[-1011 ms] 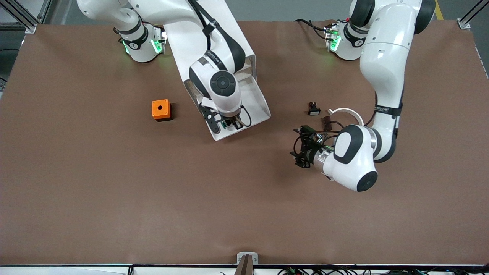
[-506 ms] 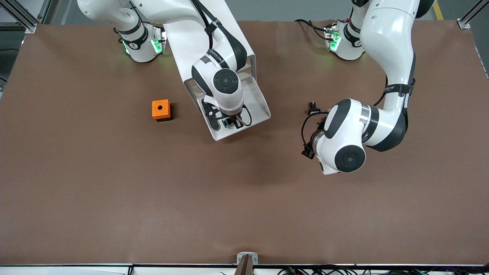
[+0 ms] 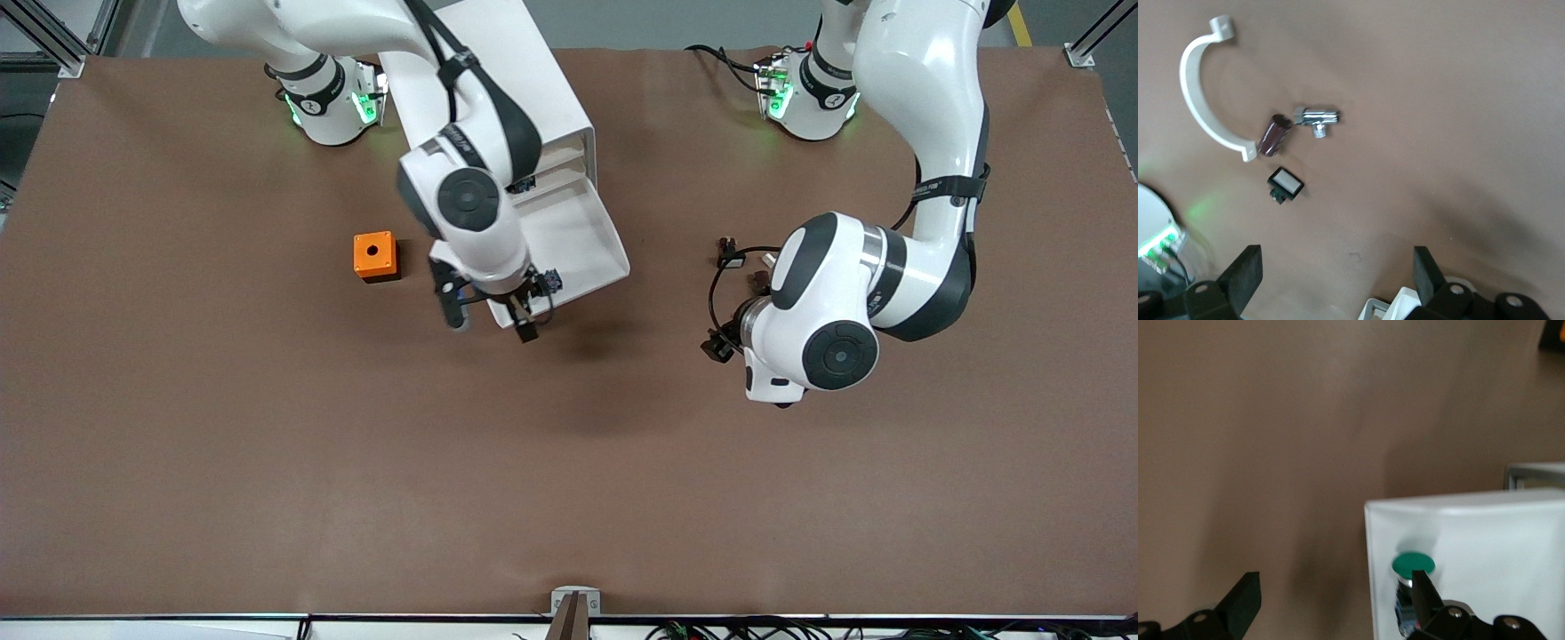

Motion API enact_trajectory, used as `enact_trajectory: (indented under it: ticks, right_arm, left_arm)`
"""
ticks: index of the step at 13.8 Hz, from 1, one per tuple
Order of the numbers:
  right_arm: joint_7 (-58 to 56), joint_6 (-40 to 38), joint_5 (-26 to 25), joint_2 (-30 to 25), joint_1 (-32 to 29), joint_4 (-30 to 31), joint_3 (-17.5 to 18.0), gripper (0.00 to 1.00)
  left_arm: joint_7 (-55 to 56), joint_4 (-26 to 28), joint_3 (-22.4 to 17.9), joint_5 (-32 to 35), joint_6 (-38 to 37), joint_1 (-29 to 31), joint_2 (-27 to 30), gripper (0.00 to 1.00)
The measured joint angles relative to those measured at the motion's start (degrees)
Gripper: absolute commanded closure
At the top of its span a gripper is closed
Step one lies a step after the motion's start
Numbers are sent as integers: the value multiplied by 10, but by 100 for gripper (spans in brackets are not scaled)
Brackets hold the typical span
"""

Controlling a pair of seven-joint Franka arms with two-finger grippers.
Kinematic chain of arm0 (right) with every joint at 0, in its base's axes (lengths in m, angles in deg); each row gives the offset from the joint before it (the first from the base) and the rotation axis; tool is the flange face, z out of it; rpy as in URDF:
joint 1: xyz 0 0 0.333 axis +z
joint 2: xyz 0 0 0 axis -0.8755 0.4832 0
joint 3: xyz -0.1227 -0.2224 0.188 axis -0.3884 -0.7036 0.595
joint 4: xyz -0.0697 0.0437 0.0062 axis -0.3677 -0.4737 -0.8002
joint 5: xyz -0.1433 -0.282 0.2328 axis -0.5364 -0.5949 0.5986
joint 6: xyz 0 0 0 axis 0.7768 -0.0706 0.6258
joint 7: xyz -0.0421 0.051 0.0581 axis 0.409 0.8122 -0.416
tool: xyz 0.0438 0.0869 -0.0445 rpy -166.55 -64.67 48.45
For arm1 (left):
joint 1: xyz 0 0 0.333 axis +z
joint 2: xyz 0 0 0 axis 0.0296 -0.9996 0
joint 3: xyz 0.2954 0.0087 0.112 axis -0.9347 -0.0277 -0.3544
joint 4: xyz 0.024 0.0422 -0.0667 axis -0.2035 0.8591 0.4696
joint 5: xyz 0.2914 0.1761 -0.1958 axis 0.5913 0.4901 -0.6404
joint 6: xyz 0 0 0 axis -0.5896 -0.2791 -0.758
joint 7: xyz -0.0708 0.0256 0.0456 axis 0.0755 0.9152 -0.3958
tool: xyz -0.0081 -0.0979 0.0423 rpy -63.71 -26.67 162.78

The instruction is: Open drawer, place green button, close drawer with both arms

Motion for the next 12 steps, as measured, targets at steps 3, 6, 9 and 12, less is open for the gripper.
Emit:
enact_trajectory:
  ticks: [3, 6, 9, 12]
  right_arm:
    - [-124, -26, 0, -36, -67, -1, -1, 0]
    - [-256, -59, 0, -57, -120, -3, -1, 0]
    - [-400, -104, -2, -82, -173, -4, -2, 0]
    - [-566, -152, -3, -113, -238, -6, -3, 0]
  left_arm:
    - [-106, 9, 4, 0, 57, -19, -4, 0]
    - [-139, 36, 7, 0, 165, -60, -19, 0]
    - [-140, 72, 9, 0, 279, -119, -50, 0]
    - [-139, 86, 10, 0, 321, -155, -78, 0]
